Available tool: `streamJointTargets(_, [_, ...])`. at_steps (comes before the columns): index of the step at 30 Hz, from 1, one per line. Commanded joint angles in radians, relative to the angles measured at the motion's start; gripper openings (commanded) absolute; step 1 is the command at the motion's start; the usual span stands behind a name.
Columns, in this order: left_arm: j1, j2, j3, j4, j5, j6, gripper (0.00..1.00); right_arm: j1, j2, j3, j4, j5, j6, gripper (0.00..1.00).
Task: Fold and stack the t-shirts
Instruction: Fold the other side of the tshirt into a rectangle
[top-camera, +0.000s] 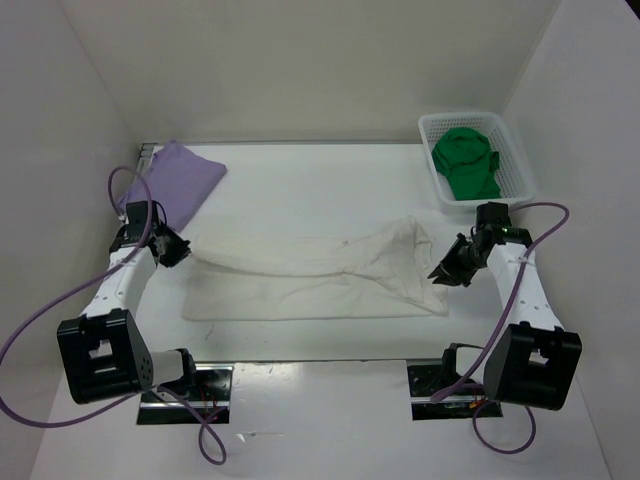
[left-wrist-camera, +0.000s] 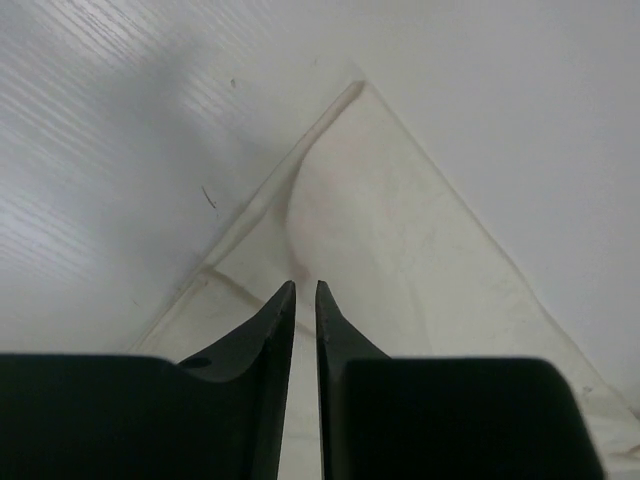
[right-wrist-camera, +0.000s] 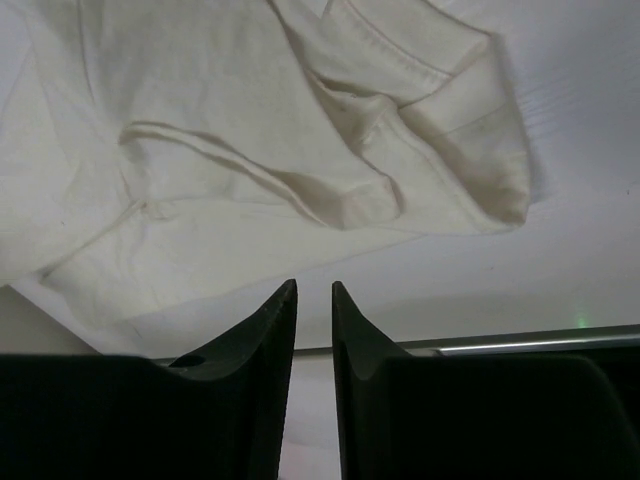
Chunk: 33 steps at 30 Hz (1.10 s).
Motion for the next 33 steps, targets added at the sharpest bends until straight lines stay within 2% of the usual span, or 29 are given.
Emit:
streamJointTargets(1, [0.009,-0.039,0.002,-0.013,-0.051,0.021,0.21,0.016,-0.022,0.018,-0.041,-0.025,-0.022,0.26])
streamJointTargets(4, [0.009,-0.039,0.041,-0.033,-0.081,0.030,0.21,0.027,-0.013,0.055,-0.041,-0.015,-0.031,0.30])
streamJointTargets(7, [0.009,-0.039,0.063,-0.033,-0.069,0.030,0.31,0.038,-0.004,0.093,0.026,-0.033,-0.031,0.31])
streamJointTargets(8, [0.009,-0.039,0.063,-0.016,-0.040,0.030,0.31,0.074,0.010,0.102,0.064,-0.045,-0.020,0.24])
streamJointTargets(10, [0.009,-0.027,0.063,0.022,0.005,0.030,0.32,0.127,0.091,0.102,0.184,-0.082,0.000,0.01])
streamJointTargets(14, [-0.051,0.015,0.066,0.086,0.060,0.021,0.32,0.309,0.264,0.168,0.330,-0.039,0.032,0.00])
streamJointTargets(18, [-0.202,0.087,0.128,0.140,0.060,0.021,0.32,0.424,0.384,0.205,0.386,0.011,0.005,0.27])
streamJointTargets(19, [-0.262,0.119,0.137,0.140,0.060,0.009,0.32,0.424,0.404,0.216,0.406,0.020,0.005,0.29])
streamJointTargets(21, [-0.311,0.148,0.146,0.178,0.060,-0.005,0.32,0.434,0.422,0.228,0.407,0.030,-0.005,0.33])
streamJointTargets(22, [-0.351,0.176,0.146,0.179,0.060,-0.016,0.32,0.434,0.423,0.228,0.407,0.042,-0.005,0.38])
streamJointTargets(27, [-0.405,0.199,0.105,0.209,0.070,-0.038,0.32,0.443,0.455,0.239,0.416,0.118,-0.014,0.45])
streamJointTargets(33, [-0.427,0.199,0.039,0.219,0.070,-0.047,0.32,0.490,0.515,0.259,0.416,0.128,-0.014,0.47])
